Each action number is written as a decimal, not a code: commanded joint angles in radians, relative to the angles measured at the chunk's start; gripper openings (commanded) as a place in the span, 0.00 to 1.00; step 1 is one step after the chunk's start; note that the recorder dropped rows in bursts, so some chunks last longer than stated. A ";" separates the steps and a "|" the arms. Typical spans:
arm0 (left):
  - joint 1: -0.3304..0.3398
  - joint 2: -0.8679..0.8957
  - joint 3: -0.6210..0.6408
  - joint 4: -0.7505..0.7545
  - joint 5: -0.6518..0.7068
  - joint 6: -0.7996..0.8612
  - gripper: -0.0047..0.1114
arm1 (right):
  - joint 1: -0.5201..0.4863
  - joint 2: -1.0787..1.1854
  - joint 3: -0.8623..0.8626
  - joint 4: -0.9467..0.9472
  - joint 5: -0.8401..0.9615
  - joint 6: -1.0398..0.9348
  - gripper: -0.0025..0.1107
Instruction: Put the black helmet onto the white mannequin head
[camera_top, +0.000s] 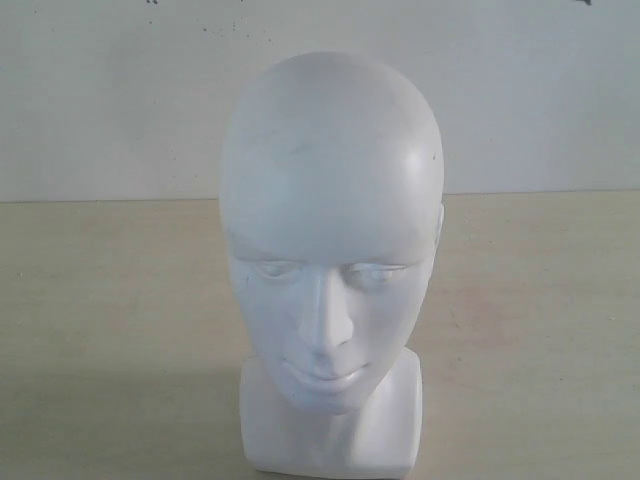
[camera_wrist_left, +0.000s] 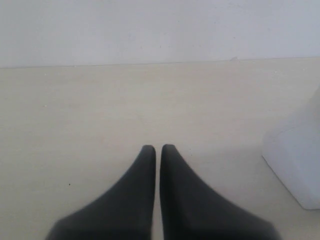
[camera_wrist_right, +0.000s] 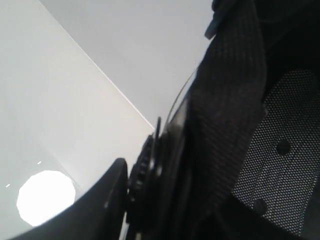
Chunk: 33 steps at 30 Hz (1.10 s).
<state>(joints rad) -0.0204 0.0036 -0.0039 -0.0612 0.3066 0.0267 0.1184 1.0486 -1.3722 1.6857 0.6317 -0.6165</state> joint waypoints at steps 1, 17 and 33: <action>0.000 -0.004 0.004 -0.002 -0.010 0.002 0.08 | -0.007 -0.002 -0.027 0.059 0.031 0.017 0.02; 0.000 -0.004 0.004 -0.002 -0.010 0.002 0.08 | -0.007 0.009 -0.029 0.059 0.038 0.192 0.02; 0.000 -0.004 0.004 -0.002 -0.010 0.002 0.08 | -0.007 0.009 -0.145 0.059 0.007 0.041 0.02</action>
<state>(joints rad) -0.0204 0.0036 -0.0039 -0.0612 0.3066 0.0267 0.1184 1.0721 -1.4943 1.6906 0.6768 -0.5273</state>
